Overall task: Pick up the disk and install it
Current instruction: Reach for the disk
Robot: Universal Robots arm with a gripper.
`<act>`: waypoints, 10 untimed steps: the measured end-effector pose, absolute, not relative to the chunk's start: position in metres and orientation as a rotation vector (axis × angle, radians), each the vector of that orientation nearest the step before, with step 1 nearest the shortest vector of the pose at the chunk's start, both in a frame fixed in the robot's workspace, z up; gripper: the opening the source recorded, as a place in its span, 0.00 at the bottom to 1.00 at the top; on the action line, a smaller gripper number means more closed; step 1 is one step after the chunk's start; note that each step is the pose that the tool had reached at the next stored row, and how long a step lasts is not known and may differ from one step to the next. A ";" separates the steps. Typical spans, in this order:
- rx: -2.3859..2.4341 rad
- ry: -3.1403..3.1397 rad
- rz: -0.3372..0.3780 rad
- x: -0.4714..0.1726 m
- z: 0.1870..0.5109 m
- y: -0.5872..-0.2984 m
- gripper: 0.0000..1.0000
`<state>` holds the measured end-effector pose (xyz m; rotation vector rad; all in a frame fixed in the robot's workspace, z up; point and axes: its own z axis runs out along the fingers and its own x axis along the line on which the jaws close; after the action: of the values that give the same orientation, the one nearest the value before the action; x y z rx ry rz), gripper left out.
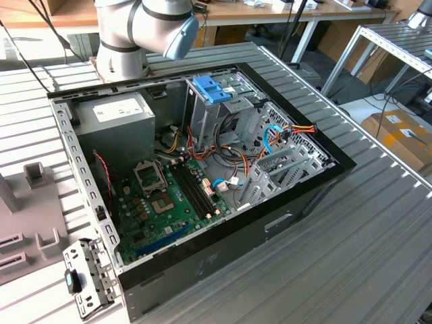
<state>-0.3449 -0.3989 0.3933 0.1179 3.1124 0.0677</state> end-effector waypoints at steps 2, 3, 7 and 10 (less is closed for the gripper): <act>0.118 3.113 0.068 -0.345 0.393 -0.399 0.11; 0.118 3.113 0.068 -0.346 0.393 -0.399 0.11; 0.118 3.113 0.068 -0.347 0.393 -0.399 0.11; 0.118 3.113 0.068 -0.348 0.393 -0.399 0.11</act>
<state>-0.3477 -0.3990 0.3933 0.1179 3.1125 0.0676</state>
